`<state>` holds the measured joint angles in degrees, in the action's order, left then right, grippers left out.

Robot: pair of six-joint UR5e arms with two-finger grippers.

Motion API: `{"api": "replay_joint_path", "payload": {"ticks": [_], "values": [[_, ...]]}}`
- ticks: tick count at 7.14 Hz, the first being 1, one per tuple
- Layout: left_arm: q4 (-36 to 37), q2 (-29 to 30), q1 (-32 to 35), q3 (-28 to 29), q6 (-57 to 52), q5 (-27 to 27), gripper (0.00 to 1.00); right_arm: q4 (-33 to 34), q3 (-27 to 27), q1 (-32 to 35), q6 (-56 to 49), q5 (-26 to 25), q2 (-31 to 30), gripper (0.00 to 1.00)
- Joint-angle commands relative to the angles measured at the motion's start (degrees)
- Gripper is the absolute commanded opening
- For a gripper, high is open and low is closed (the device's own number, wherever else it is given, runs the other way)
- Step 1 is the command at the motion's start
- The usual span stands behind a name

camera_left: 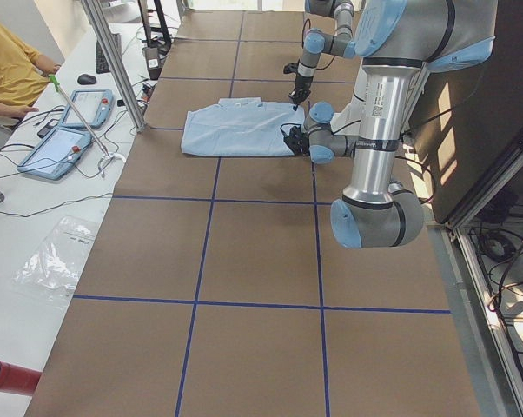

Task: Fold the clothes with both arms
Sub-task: 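Grasp the shirt's near edge corners with both grippers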

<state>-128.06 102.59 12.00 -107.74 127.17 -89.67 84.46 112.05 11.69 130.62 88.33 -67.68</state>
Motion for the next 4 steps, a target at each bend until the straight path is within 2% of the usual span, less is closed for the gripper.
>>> {"api": "replay_joint_path", "payload": {"ticks": [1, 2, 4], "values": [[0.0, -0.1, -1.0, 0.2, 0.0, -0.1, 0.56, 0.0, 0.0, 0.0, 0.1, 0.0, 0.0, 0.00], [0.0, 0.0, -1.4, 0.9, 0.0, -0.1, 0.49, 0.0, 0.0, 0.0, 0.1, 0.0, 0.0, 0.00], [0.0, 0.3, -1.4, 0.8, 0.2, -0.2, 0.00, 0.0, 0.1, 0.0, 0.1, 0.0, 0.1, 0.00]]}}
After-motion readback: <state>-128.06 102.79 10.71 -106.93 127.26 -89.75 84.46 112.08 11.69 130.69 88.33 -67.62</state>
